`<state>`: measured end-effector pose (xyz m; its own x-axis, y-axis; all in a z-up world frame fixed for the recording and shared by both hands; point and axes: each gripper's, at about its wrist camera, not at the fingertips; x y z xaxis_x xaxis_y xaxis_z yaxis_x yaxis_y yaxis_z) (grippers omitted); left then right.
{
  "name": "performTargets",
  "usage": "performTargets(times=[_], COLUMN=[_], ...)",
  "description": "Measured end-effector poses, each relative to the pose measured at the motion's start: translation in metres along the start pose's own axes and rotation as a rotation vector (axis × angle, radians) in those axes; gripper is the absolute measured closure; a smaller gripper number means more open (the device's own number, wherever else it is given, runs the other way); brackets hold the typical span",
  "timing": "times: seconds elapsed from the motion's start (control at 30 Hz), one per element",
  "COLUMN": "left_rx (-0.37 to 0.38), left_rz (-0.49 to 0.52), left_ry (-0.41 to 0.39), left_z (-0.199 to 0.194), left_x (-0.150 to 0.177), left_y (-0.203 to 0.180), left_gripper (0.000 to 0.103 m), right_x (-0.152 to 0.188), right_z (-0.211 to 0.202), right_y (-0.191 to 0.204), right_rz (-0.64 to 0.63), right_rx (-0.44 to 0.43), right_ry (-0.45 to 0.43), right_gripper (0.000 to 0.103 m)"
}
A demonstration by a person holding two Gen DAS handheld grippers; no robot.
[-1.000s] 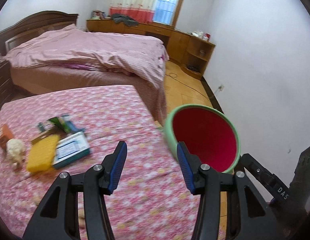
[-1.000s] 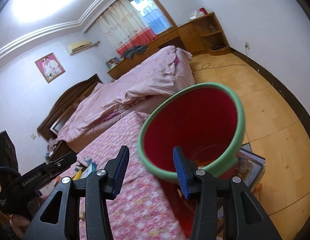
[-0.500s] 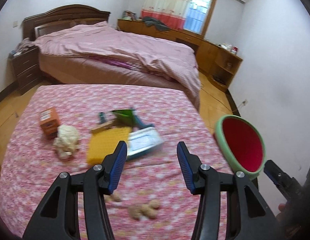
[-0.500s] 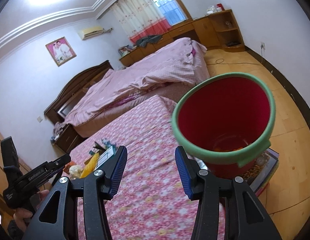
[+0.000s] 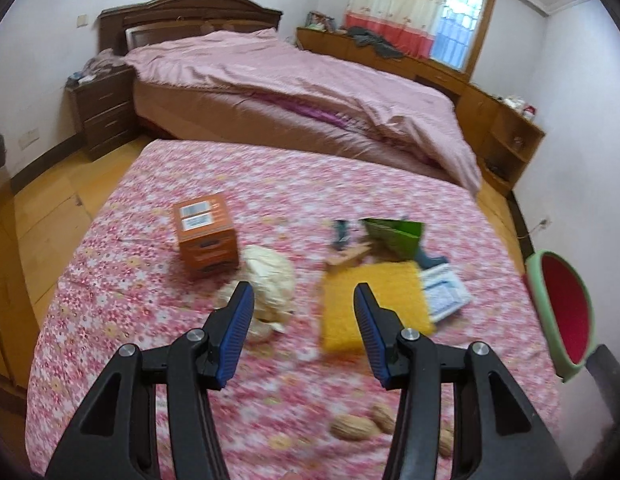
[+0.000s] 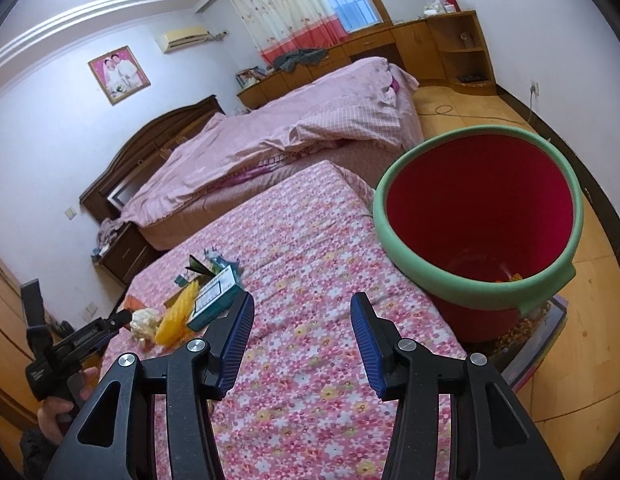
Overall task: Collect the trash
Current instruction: 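Move both tools back over the bed toward the remaining trash, then grasp the crumpled tissue with the left tool while the right tool grasps the yellow foam net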
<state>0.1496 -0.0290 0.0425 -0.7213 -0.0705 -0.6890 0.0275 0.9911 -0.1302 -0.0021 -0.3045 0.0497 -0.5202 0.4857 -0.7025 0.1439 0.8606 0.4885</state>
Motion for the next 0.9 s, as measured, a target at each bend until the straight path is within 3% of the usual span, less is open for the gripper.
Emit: performTargets(times=[0.23, 0.33, 0.63, 0.7, 0.77, 0.9], left_rx=[-0.025, -0.077, -0.034, -0.019, 0.007, 0.036], left_rz=[-0.018, -0.021, -0.050, -0.052, -0.055, -0.065], left_ry=[0.041, 0.050, 0.081, 0.076, 0.078, 0.064], left_z=[0.033, 0.044, 0.064, 0.063, 0.060, 0.046], left_x=[0.000, 0.002, 0.005, 0.005, 0.005, 0.008], left_y=[0.014, 0.018, 0.027, 0.027, 0.027, 0.032], left_gripper=[0.051, 0.051, 0.051, 0.055, 0.070, 0.075], right_x=[0.001, 0.002, 0.004, 0.004, 0.003, 0.002], right_z=[0.012, 0.018, 0.035, 0.038, 0.043, 0.054], right_y=[0.001, 0.004, 0.015, 0.021, 0.028, 0.043], right_rz=[0.000, -0.004, -0.025, -0.039, -0.053, -0.081], right_rx=[0.024, 0.028, 0.015, 0.006, -0.004, -0.030], right_ry=[0.028, 0.039, 0.075, 0.083, 0.092, 0.117], right_gripper=[0.052, 0.052, 0.052, 0.052, 0.052, 0.052])
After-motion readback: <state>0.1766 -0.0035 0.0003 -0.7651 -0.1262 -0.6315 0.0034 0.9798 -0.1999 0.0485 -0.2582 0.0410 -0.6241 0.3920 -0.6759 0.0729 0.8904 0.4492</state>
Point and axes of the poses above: each gripper's, at about its wrist camera, not at the fingertips, and z roughly the way its jaws point, y to its left, x to its underside, and after that the axes turned 6 degrees about -x, right-handed
